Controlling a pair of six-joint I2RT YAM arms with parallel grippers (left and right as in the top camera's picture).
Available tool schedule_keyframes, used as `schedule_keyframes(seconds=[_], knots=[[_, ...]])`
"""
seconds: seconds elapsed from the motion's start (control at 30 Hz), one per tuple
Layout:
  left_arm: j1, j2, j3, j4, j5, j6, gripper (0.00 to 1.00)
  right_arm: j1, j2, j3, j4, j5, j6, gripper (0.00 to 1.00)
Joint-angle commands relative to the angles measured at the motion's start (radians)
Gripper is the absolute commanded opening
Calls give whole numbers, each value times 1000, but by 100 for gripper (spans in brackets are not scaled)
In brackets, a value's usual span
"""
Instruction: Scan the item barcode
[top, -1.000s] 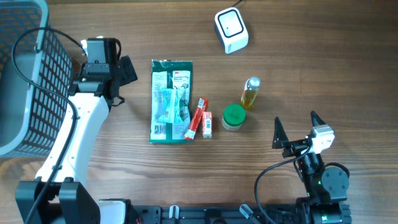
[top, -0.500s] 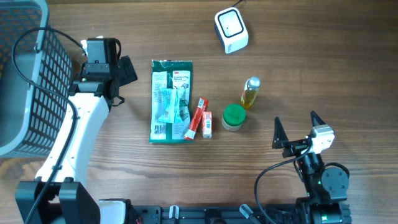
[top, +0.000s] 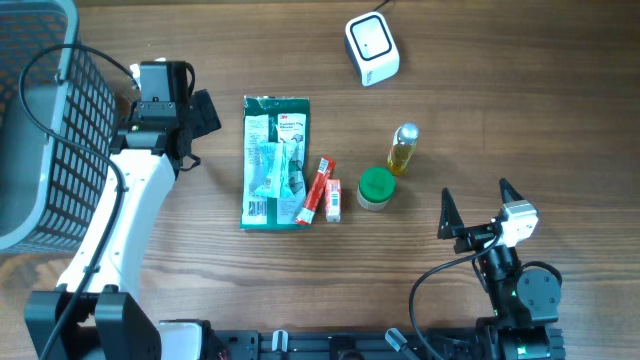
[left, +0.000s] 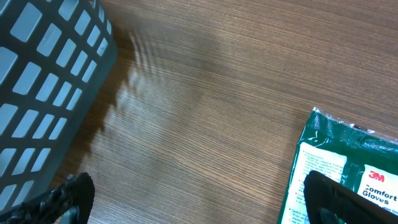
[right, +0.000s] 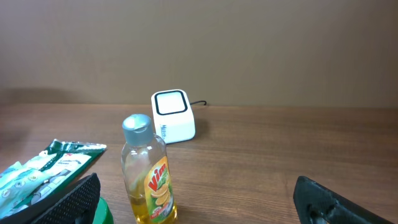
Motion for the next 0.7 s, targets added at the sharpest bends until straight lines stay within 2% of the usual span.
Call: schedule_keyframes(seconds=[0.0,0.67], knots=[[5,-1,11,0,-16,9,100,-5,-2,-1,3,2,-3,100],[5,-1,11,0,-16,9,100,-5,-2,-1,3,2,-3,99]])
